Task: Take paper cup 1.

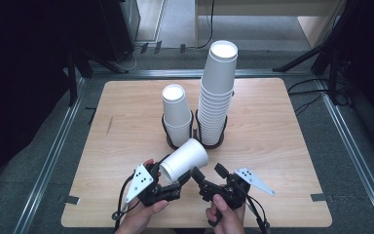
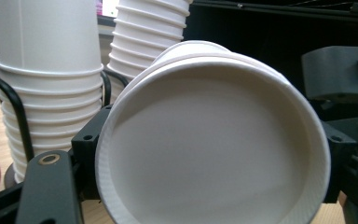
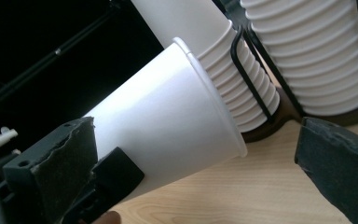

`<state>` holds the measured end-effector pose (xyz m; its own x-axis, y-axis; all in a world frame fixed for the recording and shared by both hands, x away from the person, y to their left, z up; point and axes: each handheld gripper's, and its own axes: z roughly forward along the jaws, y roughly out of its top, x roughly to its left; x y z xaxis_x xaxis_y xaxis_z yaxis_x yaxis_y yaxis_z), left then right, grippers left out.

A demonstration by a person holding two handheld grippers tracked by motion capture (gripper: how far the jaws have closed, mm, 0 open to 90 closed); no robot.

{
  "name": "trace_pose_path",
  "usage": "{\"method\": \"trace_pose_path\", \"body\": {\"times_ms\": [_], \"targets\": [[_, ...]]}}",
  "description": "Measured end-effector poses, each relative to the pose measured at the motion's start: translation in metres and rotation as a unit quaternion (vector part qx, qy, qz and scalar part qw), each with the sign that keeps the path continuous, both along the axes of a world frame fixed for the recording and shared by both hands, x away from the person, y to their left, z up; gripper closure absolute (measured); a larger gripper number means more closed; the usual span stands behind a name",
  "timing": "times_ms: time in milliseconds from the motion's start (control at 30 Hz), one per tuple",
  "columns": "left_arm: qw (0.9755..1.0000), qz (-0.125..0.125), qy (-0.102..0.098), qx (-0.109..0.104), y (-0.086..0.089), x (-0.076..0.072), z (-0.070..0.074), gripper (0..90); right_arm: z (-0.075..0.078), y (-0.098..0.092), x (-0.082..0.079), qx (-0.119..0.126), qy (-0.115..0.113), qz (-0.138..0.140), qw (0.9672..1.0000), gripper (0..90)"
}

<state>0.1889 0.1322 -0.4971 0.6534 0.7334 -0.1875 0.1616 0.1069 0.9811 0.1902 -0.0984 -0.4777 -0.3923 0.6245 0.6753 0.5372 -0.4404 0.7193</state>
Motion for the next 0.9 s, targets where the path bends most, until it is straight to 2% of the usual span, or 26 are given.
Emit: {"method": "trace_pose_path", "body": {"times_ms": [33, 67, 133, 167, 200, 267, 367, 433, 467, 500, 533, 667, 767, 800, 833, 867, 900], "targets": [[1.0, -0.001, -0.001, -0.003, -0.001, 0.0, 0.0, 21.8, 0.0, 0.0, 0.0, 0.0, 0.0, 0.0, 1.0, 0.0], [1.0, -0.001, -0.002, -0.003, -0.003, -0.001, -0.001, 21.8, -0.002, -0.001, 0.001, 0.022, 0.019, -0.001, 0.9996, 0.0], [1.0, -0.002, -0.004, -0.003, -0.005, -0.002, -0.001, 21.8, -0.003, -0.003, 0.001, 0.043, 0.034, -0.002, 0.9985, 0.0], [1.0, -0.002, -0.004, -0.003, -0.005, -0.002, -0.001, 21.8, -0.003, -0.003, 0.001, 0.043, 0.034, -0.002, 0.9985, 0.0], [1.0, -0.003, -0.006, -0.005, -0.007, -0.003, -0.001, 21.8, -0.004, -0.004, 0.002, 0.061, 0.045, 0.0, 0.9971, 0.0], [0.9999, -0.005, -0.008, -0.006, -0.008, -0.004, -0.001, 21.8, -0.004, -0.004, 0.003, 0.067, 0.051, 0.003, 0.9964, 0.0], [0.9999, -0.004, -0.011, -0.005, -0.01, -0.005, -0.001, 21.8, -0.006, -0.005, 0.005, 0.093, 0.071, 0.008, 0.993, 0.0], [0.9999, -0.005, -0.011, -0.006, -0.012, -0.006, -0.001, 21.8, -0.006, -0.005, 0.004, 0.101, 0.073, 0.011, 0.9921, 0.0], [0.9999, -0.008, -0.013, -0.006, -0.013, -0.007, -0.002, 21.8, -0.006, -0.005, 0.004, 0.118, 0.077, 0.016, 0.9899, 0.0], [0.9999, -0.008, -0.013, -0.006, -0.013, -0.007, -0.002, 21.8, -0.006, -0.005, 0.004, 0.118, 0.077, 0.016, 0.9899, 0.0], [0.9998, -0.008, -0.014, -0.007, -0.014, -0.008, -0.002, 21.8, -0.006, -0.005, 0.004, 0.133, 0.084, 0.019, 0.9873, 0.0], [0.9998, -0.008, -0.017, -0.011, -0.017, -0.009, -0.003, 21.8, -0.006, -0.005, 0.005, 0.142, 0.096, 0.015, 0.9851, 0.0], [0.9997, -0.01, -0.018, -0.015, -0.019, -0.011, -0.002, 21.8, -0.008, -0.005, 0.007, 0.158, 0.111, 0.019, 0.981, 0.0], [0.9996, -0.011, -0.021, -0.014, -0.021, -0.012, -0.002, 21.7, -0.011, -0.006, 0.008, 0.174, 0.122, 0.022, 0.9769, 0.0], [0.9996, -0.009, -0.023, -0.013, -0.022, -0.013, -0.002, 21.7, -0.011, -0.006, 0.008, 0.174, 0.122, 0.022, 0.9769, 0.0], [0.9996, -0.008, -0.023, -0.014, -0.023, -0.013, -0.003, 21.7, -0.012, -0.006, 0.008, 0.184, 0.129, 0.024, 0.9741, 0.0], [0.9996, -0.008, -0.023, -0.014, -0.023, -0.013, -0.003, 21.7, -0.012, -0.006, 0.008, 0.184, 0.129, 0.024, 0.9741, 0.0]]}}
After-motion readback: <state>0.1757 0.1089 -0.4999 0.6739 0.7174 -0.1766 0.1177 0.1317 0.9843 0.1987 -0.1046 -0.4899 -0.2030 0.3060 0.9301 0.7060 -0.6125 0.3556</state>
